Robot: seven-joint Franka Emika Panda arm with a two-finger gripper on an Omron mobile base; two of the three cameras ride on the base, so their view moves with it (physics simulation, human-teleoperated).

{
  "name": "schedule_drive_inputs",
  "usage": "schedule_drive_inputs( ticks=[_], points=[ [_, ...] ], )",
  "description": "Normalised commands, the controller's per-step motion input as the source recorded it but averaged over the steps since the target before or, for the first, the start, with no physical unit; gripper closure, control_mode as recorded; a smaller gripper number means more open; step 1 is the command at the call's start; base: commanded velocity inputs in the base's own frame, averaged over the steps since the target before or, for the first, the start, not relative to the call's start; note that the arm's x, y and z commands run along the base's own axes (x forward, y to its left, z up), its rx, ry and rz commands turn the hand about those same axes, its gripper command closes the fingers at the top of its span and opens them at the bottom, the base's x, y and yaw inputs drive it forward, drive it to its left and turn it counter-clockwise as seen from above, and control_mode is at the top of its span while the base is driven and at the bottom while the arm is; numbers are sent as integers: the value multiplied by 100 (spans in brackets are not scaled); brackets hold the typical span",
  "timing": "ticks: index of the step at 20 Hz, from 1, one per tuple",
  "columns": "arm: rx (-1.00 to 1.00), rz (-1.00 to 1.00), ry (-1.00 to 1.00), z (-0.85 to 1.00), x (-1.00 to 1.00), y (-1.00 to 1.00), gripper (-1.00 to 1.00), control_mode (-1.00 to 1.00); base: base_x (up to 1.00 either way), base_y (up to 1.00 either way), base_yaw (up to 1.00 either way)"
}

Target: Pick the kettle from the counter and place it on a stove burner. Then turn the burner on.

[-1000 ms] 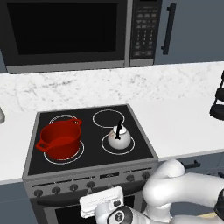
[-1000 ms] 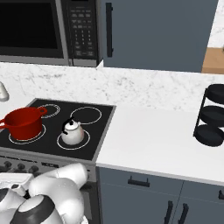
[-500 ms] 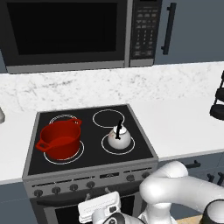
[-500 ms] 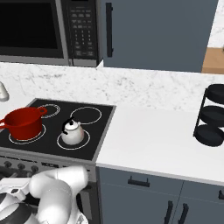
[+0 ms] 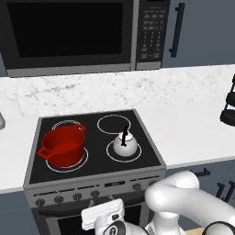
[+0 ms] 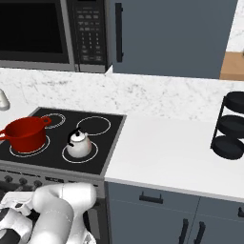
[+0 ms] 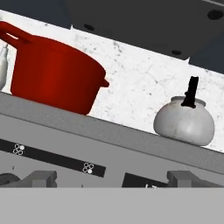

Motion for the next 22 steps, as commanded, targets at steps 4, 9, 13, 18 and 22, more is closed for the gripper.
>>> schedule_drive_inputs(
  ticks=[4, 9, 13, 18, 22],
  points=[
    [0, 0, 1, 0, 50, 0, -100, -100, 0, 0, 0],
    [0, 1, 0, -26, 15, 0, -100, -100, 0, 0, 0],
    [0, 2, 0, -58, 0, 0, -100, -100, 0, 0, 0],
    [0, 0, 0, -7, 7, 0, -100, -100, 0, 0, 0],
    [0, 0, 0, -5, 9, 2, -100, -100, 0, 0, 0]
  ],
)
